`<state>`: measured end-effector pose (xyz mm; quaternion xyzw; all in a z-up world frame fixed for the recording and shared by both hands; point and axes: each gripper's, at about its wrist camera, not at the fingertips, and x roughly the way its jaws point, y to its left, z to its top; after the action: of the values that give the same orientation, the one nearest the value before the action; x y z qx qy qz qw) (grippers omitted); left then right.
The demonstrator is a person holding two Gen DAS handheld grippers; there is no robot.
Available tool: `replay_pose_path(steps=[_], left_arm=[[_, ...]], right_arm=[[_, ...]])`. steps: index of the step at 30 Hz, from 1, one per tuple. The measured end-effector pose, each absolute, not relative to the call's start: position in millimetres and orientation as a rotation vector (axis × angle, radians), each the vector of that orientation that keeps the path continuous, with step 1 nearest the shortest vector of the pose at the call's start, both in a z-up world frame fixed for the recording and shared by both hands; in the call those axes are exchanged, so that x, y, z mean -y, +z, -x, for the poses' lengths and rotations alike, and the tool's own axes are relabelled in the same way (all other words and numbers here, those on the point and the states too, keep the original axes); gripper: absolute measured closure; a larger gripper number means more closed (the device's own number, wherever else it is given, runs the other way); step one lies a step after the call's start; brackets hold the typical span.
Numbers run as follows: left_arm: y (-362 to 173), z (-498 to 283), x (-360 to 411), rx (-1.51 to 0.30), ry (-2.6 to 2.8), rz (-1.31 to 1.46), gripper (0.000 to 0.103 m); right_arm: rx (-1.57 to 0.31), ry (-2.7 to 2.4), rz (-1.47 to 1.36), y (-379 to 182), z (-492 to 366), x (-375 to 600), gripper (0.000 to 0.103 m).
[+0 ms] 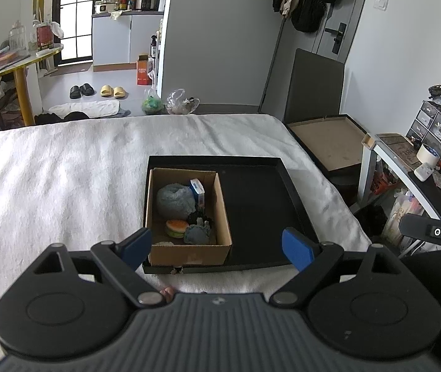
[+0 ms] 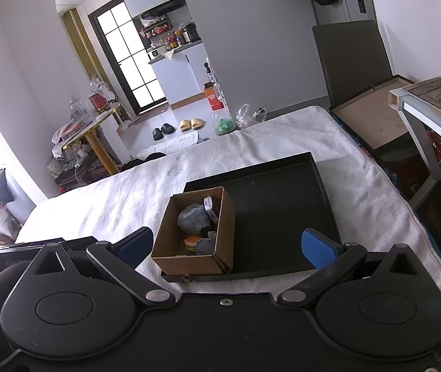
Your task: Organize soft objects
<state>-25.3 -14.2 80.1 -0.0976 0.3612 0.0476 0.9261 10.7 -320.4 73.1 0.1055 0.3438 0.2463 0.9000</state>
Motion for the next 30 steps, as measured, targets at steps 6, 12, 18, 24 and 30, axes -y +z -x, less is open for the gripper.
replay_pose_path(steps=[6,12,18,24,30], left_arm=[[79.5,25.6,12.7,-0.74,0.099,0.207,0.013],[79.2,26.4,12.7,-0.738,0.099,0.208,0.013],[79.2,26.4,12.7,-0.737,0.101,0.207,0.013],[80.6,27.5,12.1,-0.739,0.104,0.203,0.013],[81.3,29.2,7.6,-0.747,0.111,0.205,0.013]], right_arm=[[-0.713,0.511,-0.217,72.8,-10.6,320.0,0.0],[-0.712,0.511,-0.216,73.1,-10.6,319.8,0.0],[-0.715,0.516,-0.219,70.8,-10.9,319.7,0.0],[-0.714,0.516,-0.217,71.1,-11.1,319.5,0.0],[-0.716,0.524,-0.214,72.1,-12.0,318.8,0.0]])
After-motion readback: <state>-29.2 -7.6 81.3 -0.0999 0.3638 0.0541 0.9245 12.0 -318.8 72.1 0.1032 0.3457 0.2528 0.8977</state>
